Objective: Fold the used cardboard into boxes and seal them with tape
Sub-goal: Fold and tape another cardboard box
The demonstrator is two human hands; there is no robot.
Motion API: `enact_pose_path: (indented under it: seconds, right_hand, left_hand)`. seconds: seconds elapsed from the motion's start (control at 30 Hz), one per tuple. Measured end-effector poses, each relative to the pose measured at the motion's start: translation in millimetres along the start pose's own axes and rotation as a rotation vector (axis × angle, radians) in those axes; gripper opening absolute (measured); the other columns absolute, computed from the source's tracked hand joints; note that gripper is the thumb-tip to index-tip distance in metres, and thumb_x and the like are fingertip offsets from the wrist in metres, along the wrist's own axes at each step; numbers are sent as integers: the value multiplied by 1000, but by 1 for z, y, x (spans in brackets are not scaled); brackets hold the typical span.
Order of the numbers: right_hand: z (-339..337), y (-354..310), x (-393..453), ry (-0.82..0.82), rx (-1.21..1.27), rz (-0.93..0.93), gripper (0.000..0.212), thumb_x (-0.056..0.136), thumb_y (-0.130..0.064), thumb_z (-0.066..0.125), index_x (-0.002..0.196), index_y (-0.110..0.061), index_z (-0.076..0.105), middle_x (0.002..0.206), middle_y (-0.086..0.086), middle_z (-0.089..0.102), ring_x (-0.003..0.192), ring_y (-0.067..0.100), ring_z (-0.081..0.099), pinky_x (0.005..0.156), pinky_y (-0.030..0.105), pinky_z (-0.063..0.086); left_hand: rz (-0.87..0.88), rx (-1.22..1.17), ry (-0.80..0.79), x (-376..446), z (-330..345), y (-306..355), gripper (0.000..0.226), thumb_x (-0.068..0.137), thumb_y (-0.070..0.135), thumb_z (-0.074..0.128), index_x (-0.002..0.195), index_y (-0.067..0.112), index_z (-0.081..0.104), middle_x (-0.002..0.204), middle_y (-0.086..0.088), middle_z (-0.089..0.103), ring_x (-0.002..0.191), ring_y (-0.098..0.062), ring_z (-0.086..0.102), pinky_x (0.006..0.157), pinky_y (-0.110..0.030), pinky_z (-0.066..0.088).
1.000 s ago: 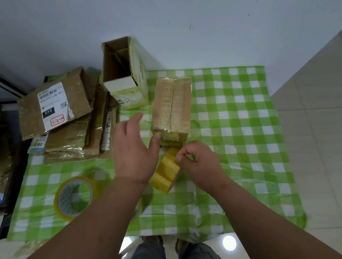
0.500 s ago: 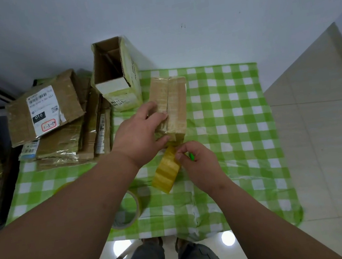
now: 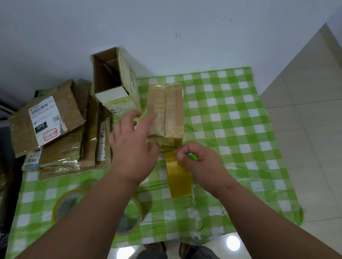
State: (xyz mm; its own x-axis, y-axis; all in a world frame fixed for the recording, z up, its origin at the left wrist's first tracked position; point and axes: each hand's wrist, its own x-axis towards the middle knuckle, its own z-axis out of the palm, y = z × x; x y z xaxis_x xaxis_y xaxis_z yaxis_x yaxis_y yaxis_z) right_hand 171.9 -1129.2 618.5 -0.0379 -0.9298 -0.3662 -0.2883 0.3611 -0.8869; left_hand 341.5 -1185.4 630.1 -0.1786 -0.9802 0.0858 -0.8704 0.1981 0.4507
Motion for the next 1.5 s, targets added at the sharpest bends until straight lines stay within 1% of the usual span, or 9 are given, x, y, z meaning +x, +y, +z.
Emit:
enact_pose_path:
  seconds: [0.17, 0.27, 0.37, 0.53, 0.6, 0.7, 0.83, 1.0, 1.5]
  right_hand:
    - [-6, -17, -2, -57, -3, -30, 13, 92, -14, 64, 79, -15, 64, 87, -1, 68, 80, 12, 59, 73, 30, 46]
    - [-7, -23, -4, -67, 8, -19, 16, 91, -12, 64, 76, -19, 62, 80, -5, 64, 74, 8, 55, 71, 30, 46]
    - [-7, -25, -5, -55, -3, -4, 21, 92, -14, 64, 73, -23, 63, 78, -3, 65, 74, 10, 56, 72, 35, 47]
    - [-3, -34, -12, 55, 36, -34, 17, 93, -17, 64, 79, -25, 69, 79, -9, 66, 74, 5, 58, 76, 31, 49]
    - [-3, -37, -16, 61, 86, -47, 13, 92, -20, 67, 100, -30, 70, 96, -13, 67, 92, 1, 63, 87, 27, 51]
    - [-14, -36, -20, 13, 180, 13, 53, 86, -25, 75, 130, -34, 46, 116, -10, 60, 105, 6, 61, 87, 21, 50]
    - [-28, -35, -26, -228, 116, 32, 28, 74, -34, 76, 95, -19, 65, 85, -6, 62, 81, 9, 60, 68, 18, 47]
    - [-37, -36, -27, -346, 89, 3, 28, 73, -35, 66, 81, -9, 65, 77, 0, 58, 74, 12, 55, 74, 31, 42]
    - [-74, -54, -10, -368, -9, -42, 37, 62, -43, 71, 80, -11, 64, 77, 1, 57, 76, 14, 53, 77, 34, 39]
  left_hand:
    - [2, -352, -285, -20, -8, 14, 27, 86, 41, 68, 109, 25, 68, 115, 13, 53, 103, 3, 53, 91, -14, 40]
    - [-5, -320, -346, -20, -11, 22, 12, 85, 27, 72, 97, 25, 70, 99, 10, 62, 91, -3, 58, 84, -26, 49]
    - [-11, -202, -371, -15, -21, 30, 6, 85, 25, 72, 89, 25, 68, 90, 11, 58, 83, -9, 56, 69, -17, 42]
    - [-90, -187, -294, -17, -28, 36, 10, 89, 26, 68, 81, 26, 62, 90, 9, 62, 82, -11, 58, 65, -24, 40]
    - [-171, -257, -263, -18, -30, 35, 12, 90, 25, 68, 79, 22, 63, 85, 7, 66, 79, -13, 62, 65, -26, 45]
    - [-330, -454, -236, -21, -30, 24, 17, 88, 22, 70, 72, 24, 64, 81, 0, 70, 77, -21, 68, 75, -40, 57]
    - [-600, -821, -129, -24, -35, 15, 17, 90, 10, 67, 74, 11, 62, 90, -13, 67, 87, -28, 69, 74, -39, 61]
    - [-693, -945, -121, -24, -45, 15, 14, 93, 6, 64, 80, 6, 59, 83, -10, 64, 84, -23, 68, 68, -33, 58]
    - [-776, -1072, -56, -13, -50, 24, 15, 94, 2, 61, 81, 8, 57, 89, -9, 64, 87, -24, 71, 79, -44, 59]
